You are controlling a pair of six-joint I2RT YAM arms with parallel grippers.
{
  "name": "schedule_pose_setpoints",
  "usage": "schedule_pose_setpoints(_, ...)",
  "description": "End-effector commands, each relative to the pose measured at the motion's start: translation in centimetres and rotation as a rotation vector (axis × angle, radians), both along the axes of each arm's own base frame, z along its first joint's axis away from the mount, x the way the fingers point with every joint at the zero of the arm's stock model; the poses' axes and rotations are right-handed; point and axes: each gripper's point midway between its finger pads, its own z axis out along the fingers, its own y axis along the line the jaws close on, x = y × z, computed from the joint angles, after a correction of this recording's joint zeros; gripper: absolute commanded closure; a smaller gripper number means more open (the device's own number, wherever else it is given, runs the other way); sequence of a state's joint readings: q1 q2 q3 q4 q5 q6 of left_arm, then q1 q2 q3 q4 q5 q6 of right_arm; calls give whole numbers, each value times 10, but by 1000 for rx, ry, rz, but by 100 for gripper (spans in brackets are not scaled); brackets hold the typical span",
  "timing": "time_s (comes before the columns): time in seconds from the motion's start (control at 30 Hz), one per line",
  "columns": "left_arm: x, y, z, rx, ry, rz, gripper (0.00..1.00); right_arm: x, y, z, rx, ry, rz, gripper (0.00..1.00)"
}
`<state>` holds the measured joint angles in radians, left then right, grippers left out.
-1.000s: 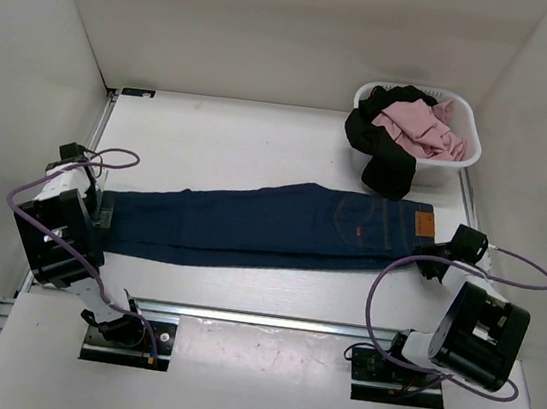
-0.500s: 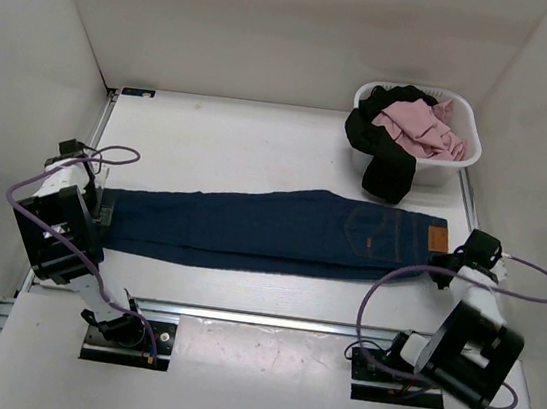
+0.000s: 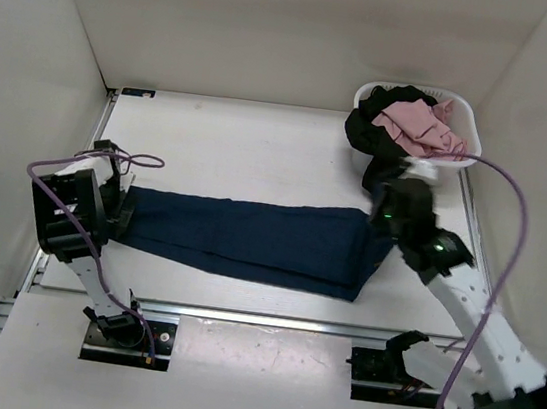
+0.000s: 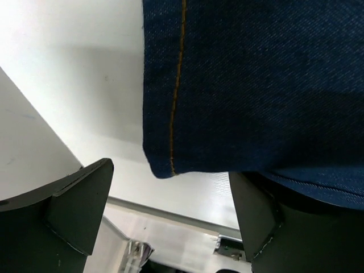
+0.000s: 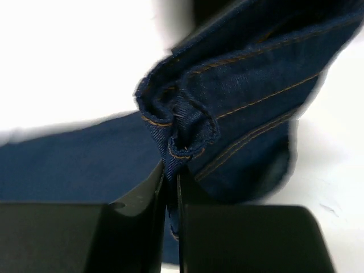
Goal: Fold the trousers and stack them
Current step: Fold the trousers
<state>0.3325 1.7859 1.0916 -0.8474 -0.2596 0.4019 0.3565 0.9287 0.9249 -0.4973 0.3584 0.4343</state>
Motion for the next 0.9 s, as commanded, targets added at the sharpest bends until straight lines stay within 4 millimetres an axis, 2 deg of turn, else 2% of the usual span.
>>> schedule_pose_setpoints(0.0, 6, -10, -21, 4, 10, 29, 6, 4, 82, 28, -126, -81, 214, 100)
schedule_pose_setpoints(0.03, 8, -15, -21, 4, 7, 23, 6, -6, 137, 12, -185, -52, 361, 100)
schedule_pose_setpoints(0.07, 7, -16, -23, 2, 13, 31, 6, -8, 162, 11, -212, -59, 405, 100)
schedule_pose_setpoints(0.1, 9, -19, -23, 2, 13, 16, 6, -3, 180, 28, -225, -101, 379, 100)
schedule_pose_setpoints(0.13, 11, -24, -23, 2, 10, 13, 6, -11, 214, 2, -258, -56, 423, 100)
schedule_pose_setpoints(0.2, 13, -26, -23, 11, 9, 10, 6, -18, 250, -6, -240, -62, 440, 100)
schedule_pose_setpoints(0.3, 6, -31, -27, 7, 27, 9, 6, -24, 296, -34, -180, -39, 436, 100)
schedule_pose_setpoints(0.4, 6, -30, -26, 16, 29, 9, 5, -33, 323, -45, -132, -35, 448, 100)
schedule_pose_setpoints(0.43, 3, -30, -26, 14, 40, 9, 5, -32, 330, -59, -143, -13, 452, 100)
schedule_pose_setpoints(0.5, 7, -29, -24, 16, 29, 9, 5, -39, 346, -59, -156, -15, 484, 100)
schedule_pose_setpoints(0.53, 7, -29, -24, 16, 29, 9, 5, -38, 349, -72, -193, 0, 492, 100)
schedule_pose_setpoints(0.57, 8, -29, -22, 16, 31, 9, 5, -40, 354, -74, -221, -4, 517, 100)
schedule_pose_setpoints(0.6, 8, -29, -22, 16, 31, 9, 5, -41, 358, -88, -250, 16, 539, 100)
schedule_pose_setpoints(0.67, 7, -24, -20, 44, 37, 10, 5, -43, 371, -96, -269, 40, 595, 100)
schedule_pose_setpoints(0.7, 8, -24, -17, 47, 25, 10, 5, -46, 376, -116, -306, 78, 630, 99)
schedule_pose_setpoints(0.73, 9, -23, -14, 49, 17, -2, 3, -51, 383, -124, -321, 107, 688, 92)
schedule_pose_setpoints(0.77, 8, -19, -13, 59, 20, 7, 3, -67, 405, -123, -291, 146, 844, 67)
schedule_pose_setpoints(0.8, 8, -15, -10, 62, 12, 10, 2, -76, 415, -131, -285, 181, 920, 50)
schedule_pose_setpoints(0.83, 5, -11, -6, 75, 18, 11, 2, -90, 420, -126, -277, 207, 986, 40)
schedule_pose_setpoints(0.87, 3, -8, -6, 75, 18, 20, 2, -94, 425, -119, -263, 213, 1018, 32)
